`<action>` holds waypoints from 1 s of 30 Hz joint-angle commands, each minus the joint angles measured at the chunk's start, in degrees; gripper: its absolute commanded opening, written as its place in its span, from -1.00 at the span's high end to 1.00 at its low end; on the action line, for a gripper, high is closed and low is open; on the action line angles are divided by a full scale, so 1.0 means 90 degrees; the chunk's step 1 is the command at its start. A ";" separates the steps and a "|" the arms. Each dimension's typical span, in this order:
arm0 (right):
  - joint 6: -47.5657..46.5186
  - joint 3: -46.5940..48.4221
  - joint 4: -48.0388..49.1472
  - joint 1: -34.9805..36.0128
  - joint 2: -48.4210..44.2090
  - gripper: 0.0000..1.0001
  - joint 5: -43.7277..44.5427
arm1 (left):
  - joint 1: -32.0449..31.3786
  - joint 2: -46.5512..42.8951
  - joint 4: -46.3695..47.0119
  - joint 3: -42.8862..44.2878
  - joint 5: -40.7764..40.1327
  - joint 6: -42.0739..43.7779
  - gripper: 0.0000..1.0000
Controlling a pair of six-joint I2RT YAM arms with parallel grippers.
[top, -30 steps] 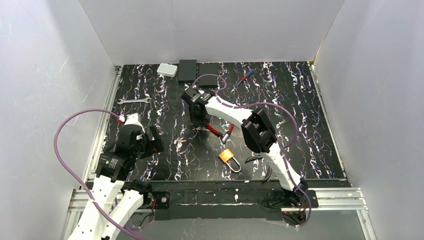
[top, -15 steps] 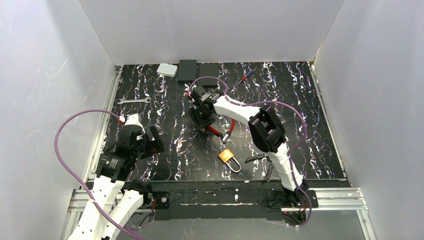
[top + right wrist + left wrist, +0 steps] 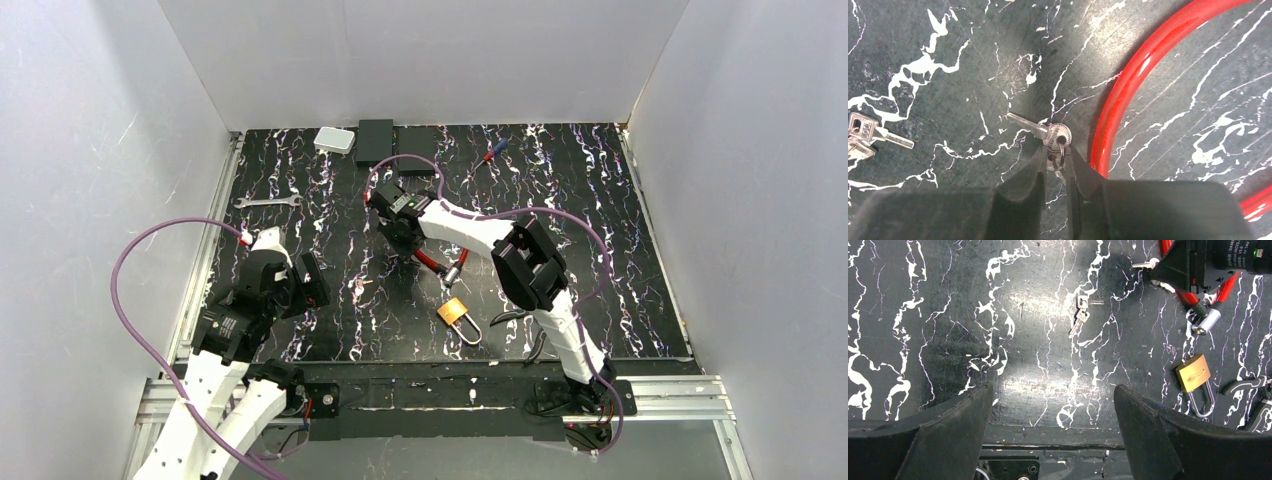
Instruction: Unlock with the key
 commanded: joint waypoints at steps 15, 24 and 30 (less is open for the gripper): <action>-0.0027 -0.0463 0.0137 0.0122 -0.1052 0.97 -0.0509 | -0.0283 -0.0082 0.0051 -0.0014 0.0124 0.0091 -0.80; 0.0226 -0.0963 0.0455 0.0122 -0.2120 0.97 -0.1072 | -0.0284 -0.0445 -0.0019 0.0580 0.0876 0.0145 -0.82; 0.0545 -0.0794 0.0634 0.0122 -0.2578 0.97 -0.1549 | -0.0284 -0.0130 0.0060 0.1222 0.1355 0.0147 -0.75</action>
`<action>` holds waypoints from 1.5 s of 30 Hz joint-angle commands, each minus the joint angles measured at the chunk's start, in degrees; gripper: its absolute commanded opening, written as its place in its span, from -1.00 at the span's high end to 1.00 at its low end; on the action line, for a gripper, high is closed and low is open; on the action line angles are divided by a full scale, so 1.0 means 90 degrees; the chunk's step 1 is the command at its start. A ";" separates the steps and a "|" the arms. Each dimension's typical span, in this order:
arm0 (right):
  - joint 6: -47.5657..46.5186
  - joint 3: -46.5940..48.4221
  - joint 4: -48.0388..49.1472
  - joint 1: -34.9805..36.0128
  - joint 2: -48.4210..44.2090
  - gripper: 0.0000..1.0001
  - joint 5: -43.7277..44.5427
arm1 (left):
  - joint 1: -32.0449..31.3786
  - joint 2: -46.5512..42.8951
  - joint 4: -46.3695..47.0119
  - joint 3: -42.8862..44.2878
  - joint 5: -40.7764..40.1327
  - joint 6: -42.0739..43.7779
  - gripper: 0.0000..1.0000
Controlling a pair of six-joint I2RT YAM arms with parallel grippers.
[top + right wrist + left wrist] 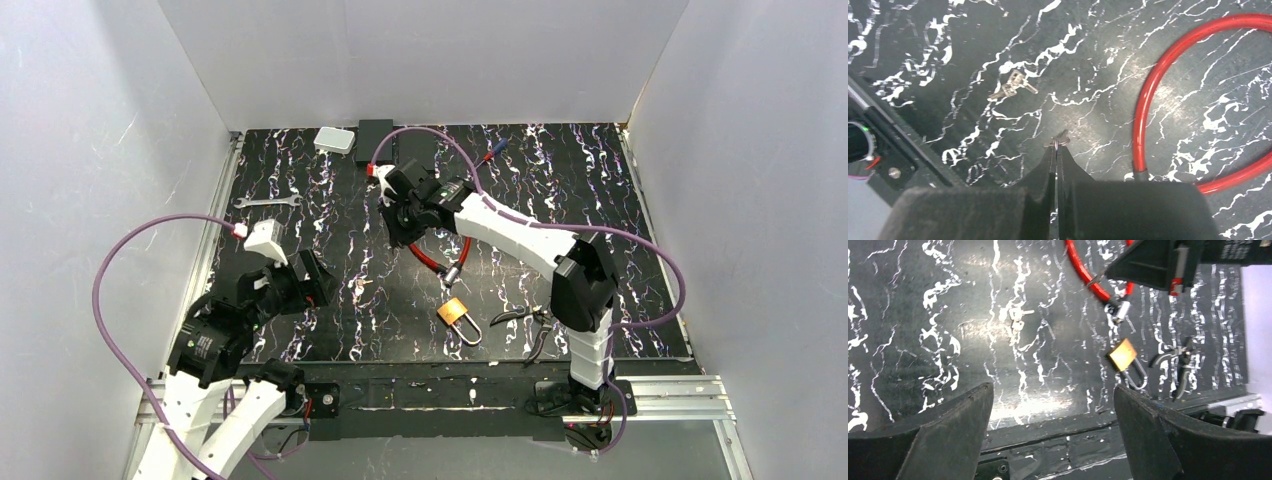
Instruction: Unlock with the key
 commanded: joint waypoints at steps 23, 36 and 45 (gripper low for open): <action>0.2077 0.0825 0.2106 -0.0299 -0.1503 0.97 -0.3331 | -0.0023 0.0597 0.3902 -0.0247 0.3253 0.5139 -0.22; 0.2471 0.0822 0.2361 -0.0368 -0.1594 0.97 -0.3463 | -0.0024 0.0841 0.5084 -0.0456 0.2992 0.4999 0.27; 0.2663 0.0783 0.2496 -0.0368 -0.1611 0.97 -0.3553 | -0.0020 0.1027 0.5443 -0.0529 0.2594 0.4978 0.62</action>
